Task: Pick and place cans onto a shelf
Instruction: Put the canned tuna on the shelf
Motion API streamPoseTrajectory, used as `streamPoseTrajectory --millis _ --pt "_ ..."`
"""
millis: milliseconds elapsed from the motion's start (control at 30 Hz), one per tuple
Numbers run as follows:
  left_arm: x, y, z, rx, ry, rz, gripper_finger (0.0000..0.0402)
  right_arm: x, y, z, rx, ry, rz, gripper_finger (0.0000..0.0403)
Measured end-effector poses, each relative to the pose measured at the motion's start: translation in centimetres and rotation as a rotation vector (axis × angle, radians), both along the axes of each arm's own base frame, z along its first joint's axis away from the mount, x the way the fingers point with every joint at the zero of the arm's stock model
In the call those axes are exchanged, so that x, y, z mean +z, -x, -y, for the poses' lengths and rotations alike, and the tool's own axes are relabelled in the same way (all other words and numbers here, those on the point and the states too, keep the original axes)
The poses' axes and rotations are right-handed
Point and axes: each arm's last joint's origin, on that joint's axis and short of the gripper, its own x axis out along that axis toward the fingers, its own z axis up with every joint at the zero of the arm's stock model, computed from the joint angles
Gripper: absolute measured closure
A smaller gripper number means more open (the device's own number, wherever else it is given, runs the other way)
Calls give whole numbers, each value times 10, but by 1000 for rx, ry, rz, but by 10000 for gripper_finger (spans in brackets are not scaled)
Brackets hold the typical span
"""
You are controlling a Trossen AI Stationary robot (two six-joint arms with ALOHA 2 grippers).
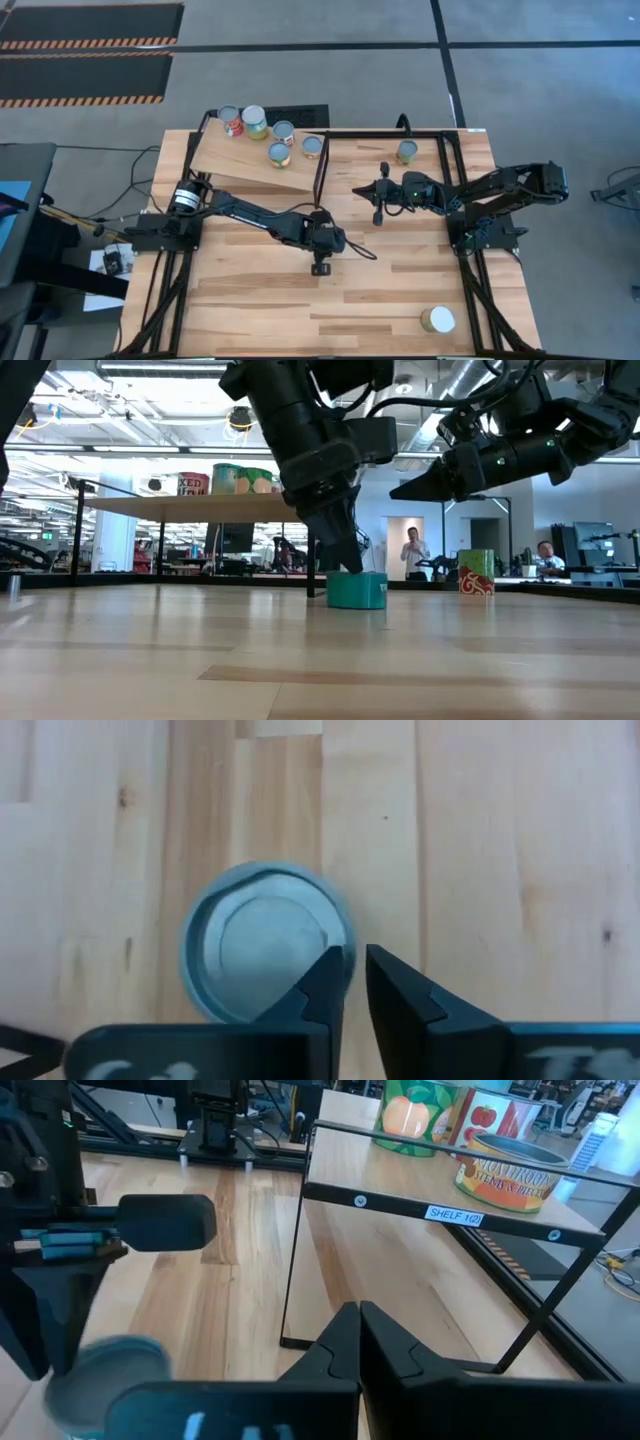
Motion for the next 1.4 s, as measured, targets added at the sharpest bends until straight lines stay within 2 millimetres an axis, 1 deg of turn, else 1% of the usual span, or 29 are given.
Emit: streamPoseTrajectory --millis 167,267,367,467,567,667,800,933,1067,1200,1267,1400 --pt "0 1 -1 -6 -25 -6 342 0 0 0 -1 -7 -1 386" --pt "2 5 1 -17 -37 -38 340 0 0 0 -1 -8 -3 380" --pt "10 12 9 -26 -46 -8 351 -1 0 0 -2 -9 -8 379" --pt "17 20 16 -29 -36 73 375 -3 1 0 -2 -14 -27 386" --pt "21 33 20 -37 -15 175 396 -3 1 0 -5 -31 -30 393" --pt "22 53 20 -13 8 285 398 -2 0 -2 -3 -44 -17 393" --pt "22 88 17 0 65 441 394 -1 -2 -9 29 -43 -2 383" --pt "21 123 10 4 125 619 393 3 -4 -18 67 -46 39 382" --pt "21 157 1 3 174 783 393 5 -7 -28 107 -56 32 388" --pt "16 187 -8 3 181 895 393 8 -16 -41 151 -63 -48 388" --pt "15 198 -12 16 182 944 393 14 -23 -48 154 -59 -84 388" --pt "12 214 -17 27 187 986 393 26 -33 -61 165 -60 -193 386"
